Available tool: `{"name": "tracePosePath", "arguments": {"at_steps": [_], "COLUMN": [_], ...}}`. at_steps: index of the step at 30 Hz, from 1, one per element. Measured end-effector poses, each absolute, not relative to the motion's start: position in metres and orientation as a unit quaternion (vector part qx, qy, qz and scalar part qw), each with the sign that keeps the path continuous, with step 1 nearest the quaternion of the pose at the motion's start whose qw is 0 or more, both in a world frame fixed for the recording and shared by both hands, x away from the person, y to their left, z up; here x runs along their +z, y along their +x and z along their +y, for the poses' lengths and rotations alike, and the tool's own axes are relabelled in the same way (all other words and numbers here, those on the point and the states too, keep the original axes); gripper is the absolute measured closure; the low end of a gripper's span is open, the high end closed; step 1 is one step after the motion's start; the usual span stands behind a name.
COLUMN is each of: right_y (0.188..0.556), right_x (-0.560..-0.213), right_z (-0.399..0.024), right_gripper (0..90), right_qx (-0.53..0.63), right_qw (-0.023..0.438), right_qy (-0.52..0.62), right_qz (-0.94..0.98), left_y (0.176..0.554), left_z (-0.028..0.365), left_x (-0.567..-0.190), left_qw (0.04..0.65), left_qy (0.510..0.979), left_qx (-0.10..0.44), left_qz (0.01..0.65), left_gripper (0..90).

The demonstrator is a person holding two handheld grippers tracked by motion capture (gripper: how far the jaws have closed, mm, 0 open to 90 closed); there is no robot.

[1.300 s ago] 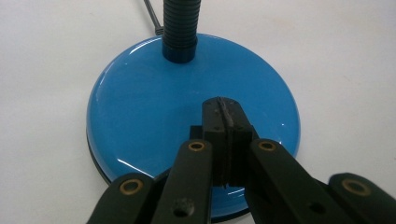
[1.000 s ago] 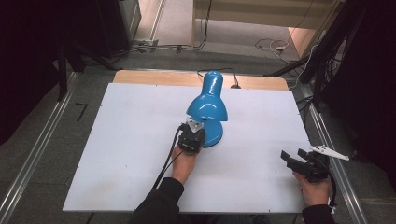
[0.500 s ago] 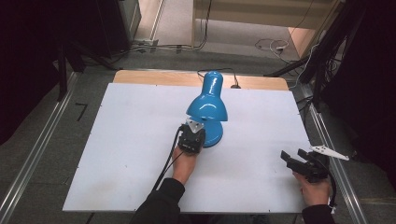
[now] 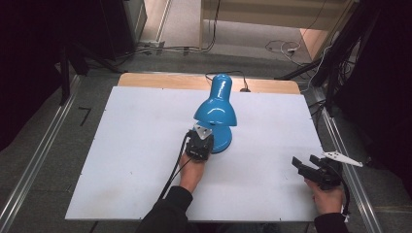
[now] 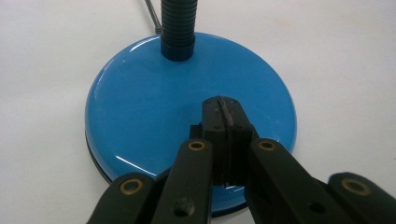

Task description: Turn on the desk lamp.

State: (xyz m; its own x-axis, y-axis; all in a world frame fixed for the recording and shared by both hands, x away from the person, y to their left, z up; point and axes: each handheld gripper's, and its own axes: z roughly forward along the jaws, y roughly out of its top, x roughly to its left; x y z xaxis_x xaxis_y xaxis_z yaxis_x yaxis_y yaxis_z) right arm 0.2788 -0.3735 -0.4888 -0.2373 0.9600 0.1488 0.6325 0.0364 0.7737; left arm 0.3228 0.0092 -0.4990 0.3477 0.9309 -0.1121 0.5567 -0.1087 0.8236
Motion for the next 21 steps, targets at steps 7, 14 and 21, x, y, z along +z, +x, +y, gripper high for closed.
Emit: {"name": "tracePosePath", "arguments": {"at_steps": [7, 14, 21], "right_y": [0.2790, 0.2787, 0.2790], "right_x": [-0.4889, -0.4890, -0.4892], "right_z": [-0.3729, -0.3728, -0.3722], "right_gripper": [21.6, 21.7, 21.6], "right_qx": [0.382, 0.381, 0.381], "right_qw": [0.214, 0.214, 0.214], "right_qy": [0.578, 0.578, 0.578], "right_qz": [0.688, 0.689, 0.689], "left_y": [0.3193, 0.3209, 0.3196], "left_z": [0.0051, 0.0089, 0.0134], "left_x": [-0.4997, -0.4989, -0.4977], "left_qw": [0.414, 0.419, 0.411], "left_qy": [0.718, 0.715, 0.721], "left_qx": [0.216, 0.204, 0.217], "left_qz": [0.516, 0.522, 0.514], "left_gripper": [90.0, 90.0, 90.0]}}
